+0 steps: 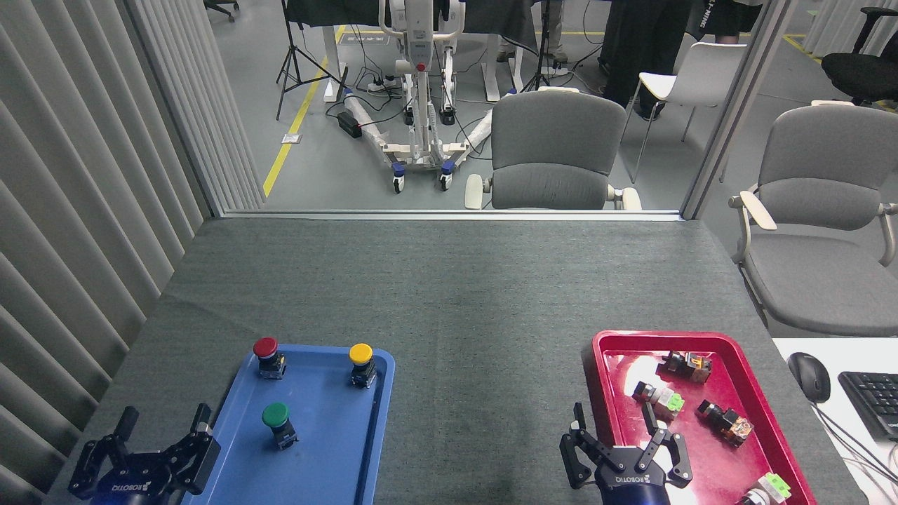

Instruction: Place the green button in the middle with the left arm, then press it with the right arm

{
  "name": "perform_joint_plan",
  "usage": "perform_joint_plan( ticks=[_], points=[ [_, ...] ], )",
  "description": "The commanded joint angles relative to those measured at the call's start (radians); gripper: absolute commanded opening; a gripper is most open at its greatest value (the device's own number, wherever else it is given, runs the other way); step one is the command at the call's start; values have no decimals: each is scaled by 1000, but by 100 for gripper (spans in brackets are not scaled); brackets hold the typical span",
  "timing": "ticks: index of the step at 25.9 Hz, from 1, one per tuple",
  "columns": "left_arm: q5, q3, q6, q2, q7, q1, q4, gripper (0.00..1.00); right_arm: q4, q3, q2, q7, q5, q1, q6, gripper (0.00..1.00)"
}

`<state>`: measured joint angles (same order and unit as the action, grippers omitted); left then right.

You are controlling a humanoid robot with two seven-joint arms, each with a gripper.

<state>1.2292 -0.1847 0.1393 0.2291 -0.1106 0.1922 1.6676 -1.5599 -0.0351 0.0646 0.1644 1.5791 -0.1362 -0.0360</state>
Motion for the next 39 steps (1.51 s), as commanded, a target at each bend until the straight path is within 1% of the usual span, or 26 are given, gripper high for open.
perform_joint_plan(
  ticks=[1,6,10,16,23,27,39],
  points=[
    [0,13,2,6,0,3,1,100,0,0,0,-3,-1,1,-5,100],
    [-8,24,8,19,69,21,26,100,1,-2,4,-3,-1,3,-4,100],
    [-10,34,11,10,35,21,24,100,0,-6,-2,-3,-1,-2,-10,100],
    [-8,48,9,4,40,21,20,100,-2,-11,4,0,-1,-28,-9,100],
    [-2,54,9,10,34,21,17,100,-2,-11,4,4,-1,-34,-7,100],
    [-4,54,9,16,37,21,15,99,-9,-11,4,4,-1,-54,-7,100],
    [-2,56,8,12,38,21,8,99,-12,-8,4,6,-1,-62,-15,100]
  ],
)
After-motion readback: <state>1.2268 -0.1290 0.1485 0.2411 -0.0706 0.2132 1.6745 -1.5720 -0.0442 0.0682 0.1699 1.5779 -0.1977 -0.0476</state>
